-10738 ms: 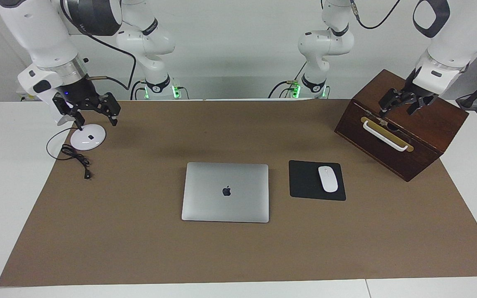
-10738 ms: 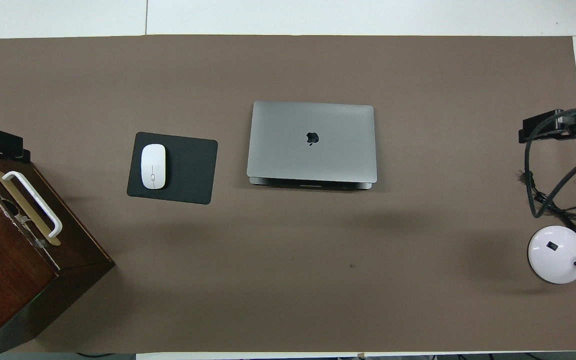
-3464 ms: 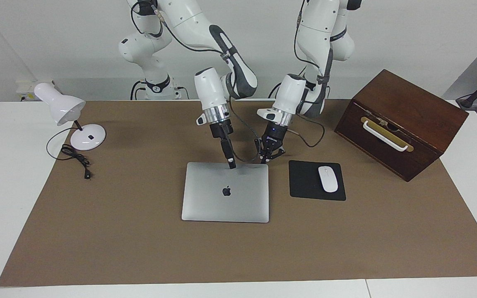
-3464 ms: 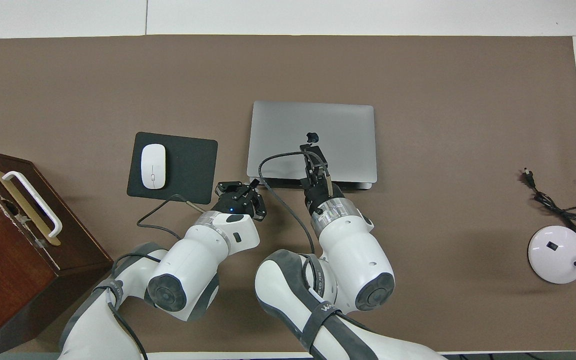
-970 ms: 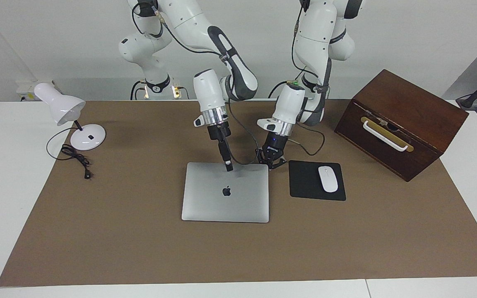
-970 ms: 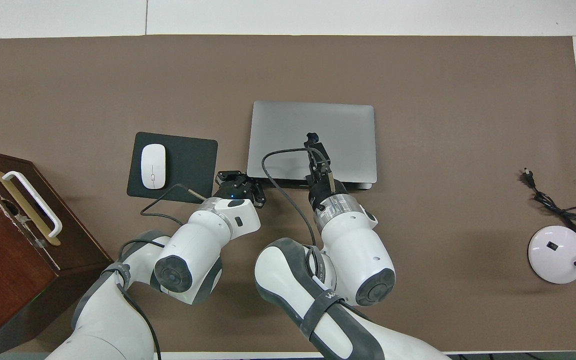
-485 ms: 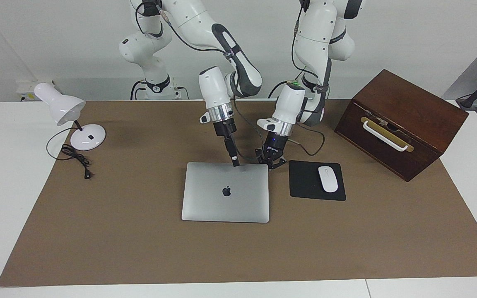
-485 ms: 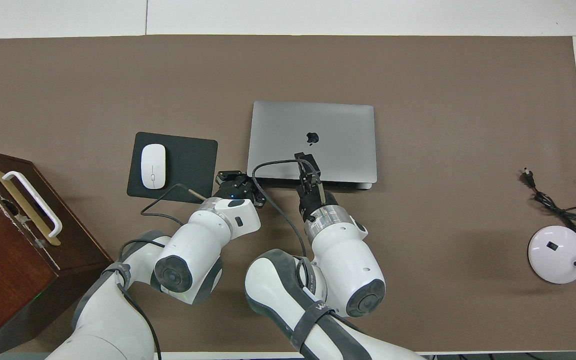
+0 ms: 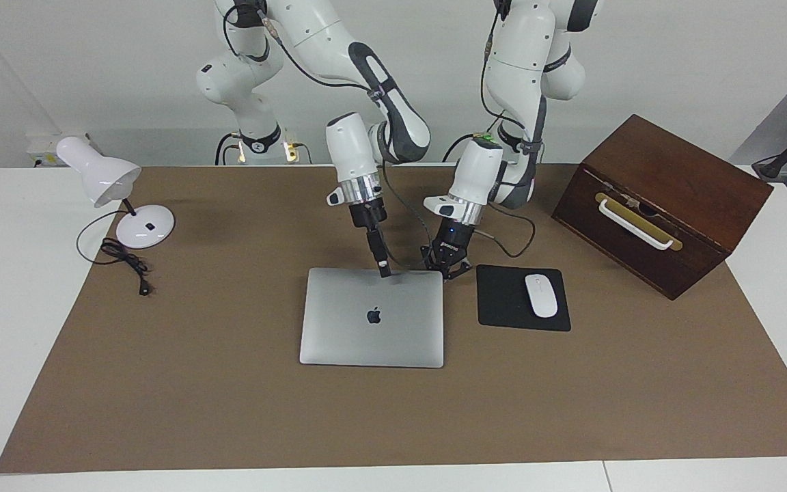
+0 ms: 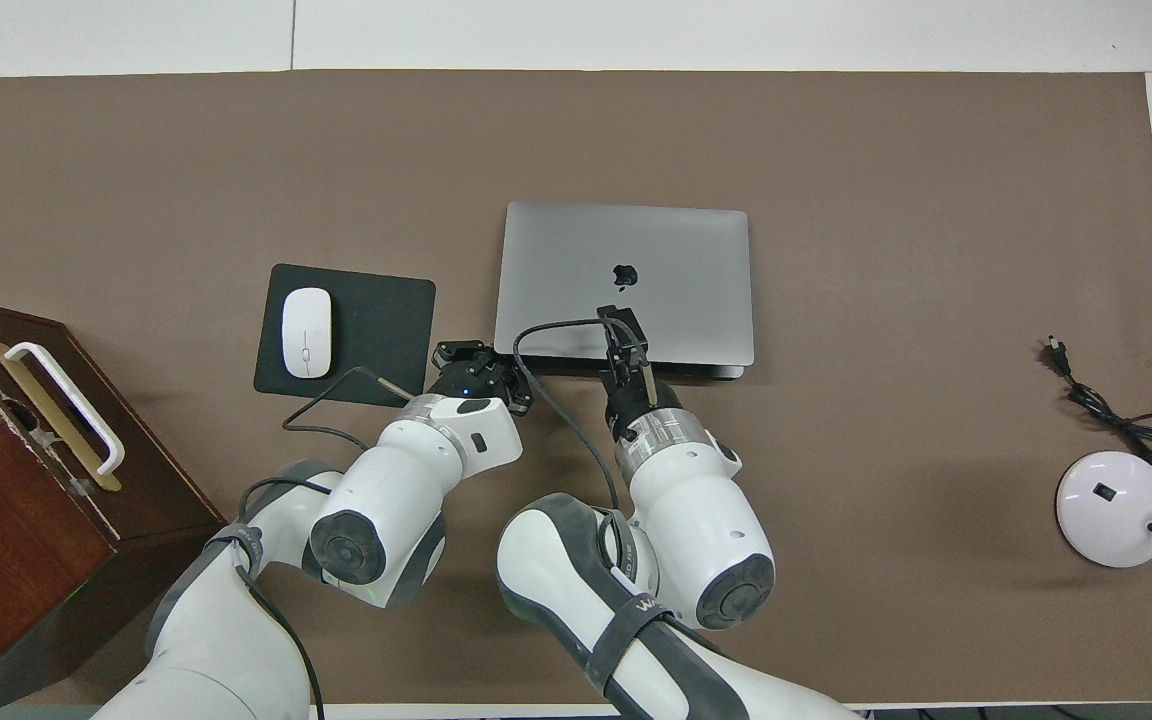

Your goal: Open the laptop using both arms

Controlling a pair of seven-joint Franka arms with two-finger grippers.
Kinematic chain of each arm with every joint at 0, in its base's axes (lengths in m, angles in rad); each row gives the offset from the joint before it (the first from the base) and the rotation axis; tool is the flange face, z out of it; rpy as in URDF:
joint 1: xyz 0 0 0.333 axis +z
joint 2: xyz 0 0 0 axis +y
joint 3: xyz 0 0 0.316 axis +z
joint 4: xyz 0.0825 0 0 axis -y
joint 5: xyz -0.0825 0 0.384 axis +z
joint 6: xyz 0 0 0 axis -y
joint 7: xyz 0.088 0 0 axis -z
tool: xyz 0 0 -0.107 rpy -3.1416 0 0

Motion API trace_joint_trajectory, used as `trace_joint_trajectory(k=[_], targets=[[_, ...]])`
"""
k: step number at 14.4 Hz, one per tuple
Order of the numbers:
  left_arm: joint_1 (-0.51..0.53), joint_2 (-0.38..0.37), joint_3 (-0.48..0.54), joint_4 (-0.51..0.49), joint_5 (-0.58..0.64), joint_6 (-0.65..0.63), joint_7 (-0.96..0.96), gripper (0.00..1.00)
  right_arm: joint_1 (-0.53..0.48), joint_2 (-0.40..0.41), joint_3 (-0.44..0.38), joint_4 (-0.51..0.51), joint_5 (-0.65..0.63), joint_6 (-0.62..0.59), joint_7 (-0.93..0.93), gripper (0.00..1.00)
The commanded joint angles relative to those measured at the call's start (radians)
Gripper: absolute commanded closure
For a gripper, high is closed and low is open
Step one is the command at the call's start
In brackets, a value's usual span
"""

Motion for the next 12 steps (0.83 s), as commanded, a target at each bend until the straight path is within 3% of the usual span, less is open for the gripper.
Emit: trace_joint_trajectory(k=[1,12], targets=[[-0.012,0.062,-0.001,0.035,-0.005,0.015,0.001,1.0,-0.031,0.02,0.007,0.035,0.017,0.008,-0.063,0.0],[-0.013,0.064,-0.001,0.035,-0.007,0.017,0.001,1.0,-0.075,0.094,0.005,0.155,-0.011,-0.009,-0.083,0.0]])
